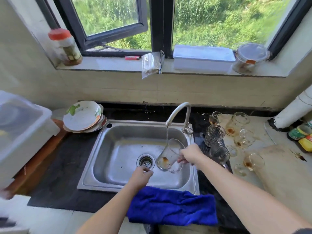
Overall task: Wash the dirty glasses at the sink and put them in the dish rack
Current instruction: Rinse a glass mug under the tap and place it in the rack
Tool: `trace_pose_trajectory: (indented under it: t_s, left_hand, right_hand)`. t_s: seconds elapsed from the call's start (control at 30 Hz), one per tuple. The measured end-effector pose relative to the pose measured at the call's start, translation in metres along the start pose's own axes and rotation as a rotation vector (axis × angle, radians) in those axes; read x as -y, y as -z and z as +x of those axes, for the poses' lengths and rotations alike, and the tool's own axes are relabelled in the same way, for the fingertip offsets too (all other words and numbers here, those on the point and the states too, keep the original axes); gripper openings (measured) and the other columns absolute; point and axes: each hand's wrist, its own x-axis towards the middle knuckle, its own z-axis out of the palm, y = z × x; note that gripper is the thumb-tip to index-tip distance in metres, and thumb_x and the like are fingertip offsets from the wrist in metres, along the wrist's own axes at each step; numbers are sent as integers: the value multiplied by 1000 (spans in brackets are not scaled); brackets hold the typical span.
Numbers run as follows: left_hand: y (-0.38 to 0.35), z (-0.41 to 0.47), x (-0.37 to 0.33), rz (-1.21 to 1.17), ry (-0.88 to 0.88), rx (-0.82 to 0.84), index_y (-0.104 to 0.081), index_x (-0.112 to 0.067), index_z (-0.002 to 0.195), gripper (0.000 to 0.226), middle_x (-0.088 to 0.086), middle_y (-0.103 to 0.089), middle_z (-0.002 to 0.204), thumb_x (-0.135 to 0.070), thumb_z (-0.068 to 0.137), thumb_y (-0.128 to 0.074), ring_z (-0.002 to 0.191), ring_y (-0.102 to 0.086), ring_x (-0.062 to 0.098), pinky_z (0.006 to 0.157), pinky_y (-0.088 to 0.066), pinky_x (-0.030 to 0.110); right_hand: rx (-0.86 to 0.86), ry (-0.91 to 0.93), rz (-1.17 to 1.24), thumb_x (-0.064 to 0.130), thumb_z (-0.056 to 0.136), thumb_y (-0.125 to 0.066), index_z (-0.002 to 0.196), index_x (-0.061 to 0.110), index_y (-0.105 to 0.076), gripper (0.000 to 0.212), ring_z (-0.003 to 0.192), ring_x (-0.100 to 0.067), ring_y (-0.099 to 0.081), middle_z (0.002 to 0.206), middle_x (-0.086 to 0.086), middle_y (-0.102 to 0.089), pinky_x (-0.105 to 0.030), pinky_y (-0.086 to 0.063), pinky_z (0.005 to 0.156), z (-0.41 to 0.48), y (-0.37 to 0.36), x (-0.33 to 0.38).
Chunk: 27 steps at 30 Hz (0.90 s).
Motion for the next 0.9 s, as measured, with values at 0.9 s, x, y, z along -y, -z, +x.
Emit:
trace_pose_trajectory:
  t_s: [0.9]
  left_hand:
    - [24,124,-36,-1077,327,463,-63,-10,99,28,16,-64,93,-32,84,-54,74,-60,34,66,-46,33]
  right_hand:
    - [245,20,32,2,89,-64,89,-4,-66,6,59,-18,-68,75,-15,-69,-20,-47,45,96,-10,54]
